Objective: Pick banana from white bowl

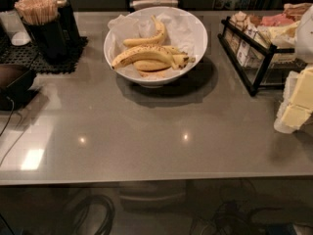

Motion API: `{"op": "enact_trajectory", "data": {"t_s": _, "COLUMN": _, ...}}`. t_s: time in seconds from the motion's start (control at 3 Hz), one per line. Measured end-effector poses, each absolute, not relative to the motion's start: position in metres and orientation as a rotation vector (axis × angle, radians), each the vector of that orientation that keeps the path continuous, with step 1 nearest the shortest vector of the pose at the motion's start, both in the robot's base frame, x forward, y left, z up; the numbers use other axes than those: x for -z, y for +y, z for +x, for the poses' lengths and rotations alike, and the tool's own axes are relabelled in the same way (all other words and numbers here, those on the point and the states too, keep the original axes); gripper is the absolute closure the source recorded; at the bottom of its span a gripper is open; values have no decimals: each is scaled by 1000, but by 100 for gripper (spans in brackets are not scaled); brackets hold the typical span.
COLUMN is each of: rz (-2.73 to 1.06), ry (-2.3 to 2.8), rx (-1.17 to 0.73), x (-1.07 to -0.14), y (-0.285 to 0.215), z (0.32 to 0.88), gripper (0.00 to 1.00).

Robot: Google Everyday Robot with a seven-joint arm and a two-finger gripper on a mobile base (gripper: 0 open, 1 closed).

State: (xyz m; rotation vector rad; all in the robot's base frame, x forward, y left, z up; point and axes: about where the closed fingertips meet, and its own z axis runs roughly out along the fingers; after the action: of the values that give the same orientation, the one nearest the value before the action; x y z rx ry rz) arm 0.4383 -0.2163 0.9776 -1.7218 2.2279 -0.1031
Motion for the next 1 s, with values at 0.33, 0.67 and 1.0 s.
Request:
{"op": "enact_trajectory", "data": {"t_s": 0.33, "rz": -1722, "ry": 2228, "rx": 103, "x": -978, "y": -216, "z": 438, "gripper": 0}}
{"op": "enact_trajectory", "data": {"t_s": 0.67, "rz": -1755, "ry": 2135, "rx": 23, "x": -984, "y": -188, "z": 456, "gripper": 0}}
{"op": "enact_trajectory", "data": {"t_s": 1.0, "rz": -1849, "ry": 1954, "rx": -157, "x": -996, "y": -122, "z": 488, "gripper": 0}}
